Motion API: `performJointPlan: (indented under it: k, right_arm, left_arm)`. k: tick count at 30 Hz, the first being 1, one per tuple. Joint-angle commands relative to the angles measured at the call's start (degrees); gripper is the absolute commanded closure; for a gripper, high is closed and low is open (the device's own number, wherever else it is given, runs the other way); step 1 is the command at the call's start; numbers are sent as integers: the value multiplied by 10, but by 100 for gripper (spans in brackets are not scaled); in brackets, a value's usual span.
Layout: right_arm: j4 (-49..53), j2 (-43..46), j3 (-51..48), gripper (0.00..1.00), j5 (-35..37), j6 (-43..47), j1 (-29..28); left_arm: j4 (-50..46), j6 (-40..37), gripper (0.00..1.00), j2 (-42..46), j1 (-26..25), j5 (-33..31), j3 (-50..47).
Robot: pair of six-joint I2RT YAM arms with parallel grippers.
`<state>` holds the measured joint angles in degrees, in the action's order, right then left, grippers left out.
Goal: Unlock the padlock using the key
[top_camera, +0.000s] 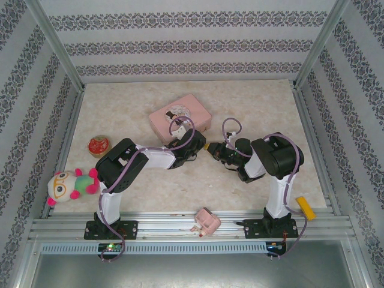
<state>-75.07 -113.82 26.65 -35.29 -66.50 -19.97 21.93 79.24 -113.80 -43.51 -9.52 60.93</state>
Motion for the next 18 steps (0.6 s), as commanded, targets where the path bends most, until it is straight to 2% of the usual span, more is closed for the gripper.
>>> performJointPlan:
  k: [1, 18]
  right_arm:
    - [11, 10, 32, 100, 15, 7, 1]
    - [9, 18, 58, 98, -10, -12, -3]
  left_arm:
    - [26, 91, 100, -20, -24, 92, -18]
    - [36, 89, 100, -19, -28, 118, -19]
